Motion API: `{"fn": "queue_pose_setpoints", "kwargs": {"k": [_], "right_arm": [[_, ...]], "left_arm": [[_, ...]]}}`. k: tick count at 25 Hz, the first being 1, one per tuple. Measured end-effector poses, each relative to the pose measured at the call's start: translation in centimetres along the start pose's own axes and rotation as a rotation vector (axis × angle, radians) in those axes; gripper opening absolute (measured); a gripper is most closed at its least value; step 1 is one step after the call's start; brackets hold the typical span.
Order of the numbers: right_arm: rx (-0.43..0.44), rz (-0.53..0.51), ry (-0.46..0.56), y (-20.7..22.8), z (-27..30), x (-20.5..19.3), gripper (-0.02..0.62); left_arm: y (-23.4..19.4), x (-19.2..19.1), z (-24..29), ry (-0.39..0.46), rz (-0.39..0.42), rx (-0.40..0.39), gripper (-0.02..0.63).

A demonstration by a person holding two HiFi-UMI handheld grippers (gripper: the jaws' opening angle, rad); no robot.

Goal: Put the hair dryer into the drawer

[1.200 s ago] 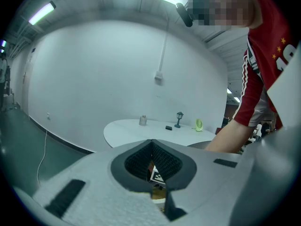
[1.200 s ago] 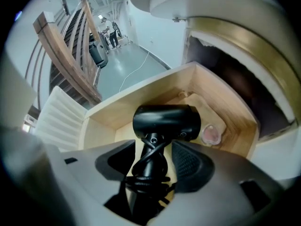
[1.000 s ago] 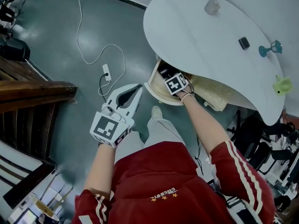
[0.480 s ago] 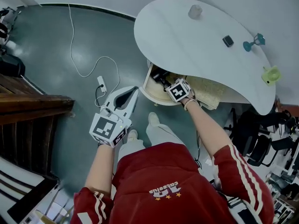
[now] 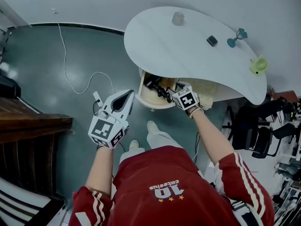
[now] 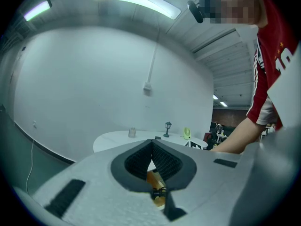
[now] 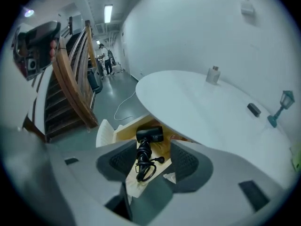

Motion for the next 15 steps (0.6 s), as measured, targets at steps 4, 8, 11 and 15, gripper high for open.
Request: {"fn": "queue_pose_setpoints", "kwargs": {"k": [4,8,11,15], "right_arm": [[-0.068,0.023,0.053,0.7,-3.1,1.5,0.229],[-0.121,0.076,0.109,0.3,-6.2,2.7,0.227],[-0.163,0.129,0.166,-0.3,-8.6,3.9,0.227],[-0.21,0.159,0.243,-1.6,-11.5,5.9,0.227]], "left_arm": [[0.1,0.9,0.1,0.012,0.005,-0.041,0.006],[0.4,1.8,-0.4,0.019,0.009,-0.065,0.006],[0.6,2.9,-0.8,0.033,0.004,-0.074,0.006],[1.1,4.5,-1.3,0.055,0.016,-0.102,0.006]]}}
Point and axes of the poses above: the fingertips, and each gripper's own axes: z forward along the fingers, y to its right, x out of its top, the point moved 3 cm from there along -z, backward along the fingers, and after that the axes turned 12 degrees about y, right-handed, at the moved point
